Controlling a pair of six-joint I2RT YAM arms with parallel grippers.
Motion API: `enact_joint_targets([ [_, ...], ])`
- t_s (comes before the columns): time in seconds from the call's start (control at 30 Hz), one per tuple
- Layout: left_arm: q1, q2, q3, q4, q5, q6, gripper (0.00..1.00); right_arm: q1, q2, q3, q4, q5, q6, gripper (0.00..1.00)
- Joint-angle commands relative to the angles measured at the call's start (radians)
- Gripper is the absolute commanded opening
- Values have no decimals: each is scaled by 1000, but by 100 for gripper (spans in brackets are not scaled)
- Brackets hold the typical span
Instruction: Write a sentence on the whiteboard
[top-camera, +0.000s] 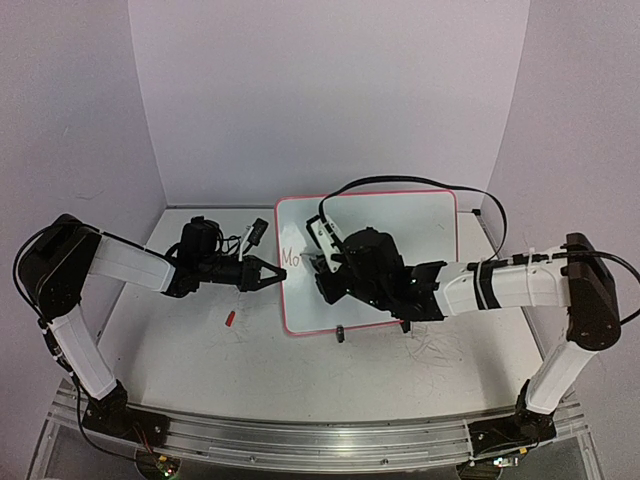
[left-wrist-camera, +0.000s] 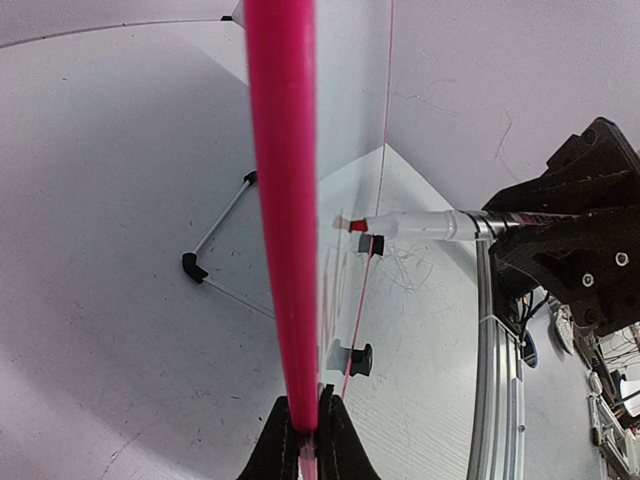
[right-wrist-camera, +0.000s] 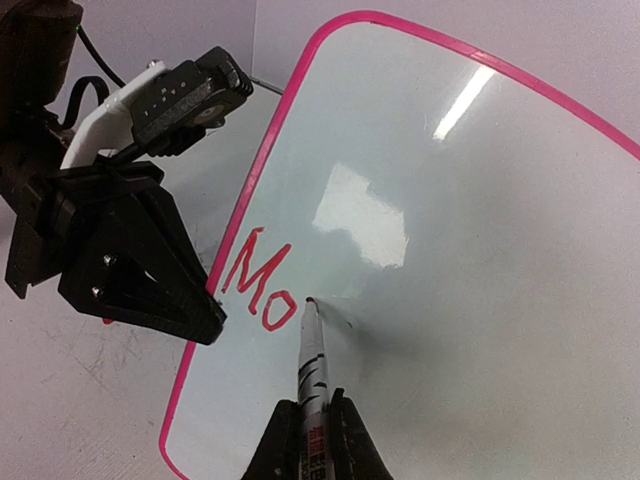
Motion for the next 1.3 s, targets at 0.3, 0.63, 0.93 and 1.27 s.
enact_joint_targets([
  [0.3,-8,-36,18,-9,-18,33,0,-3,-7,8,-11,40,18,0],
  [0.63,-7,-34,21,-12,-20,34,0,-3,-20,-23,-24,26,34,0],
  [0.93,-8,-29,27,-16,-18,35,0,-1,-30,-50,-30,18,71,0],
  [1.27,-8,-27,30,-21,-18,36,0,-2,-36,-59,-30,17,78,0],
])
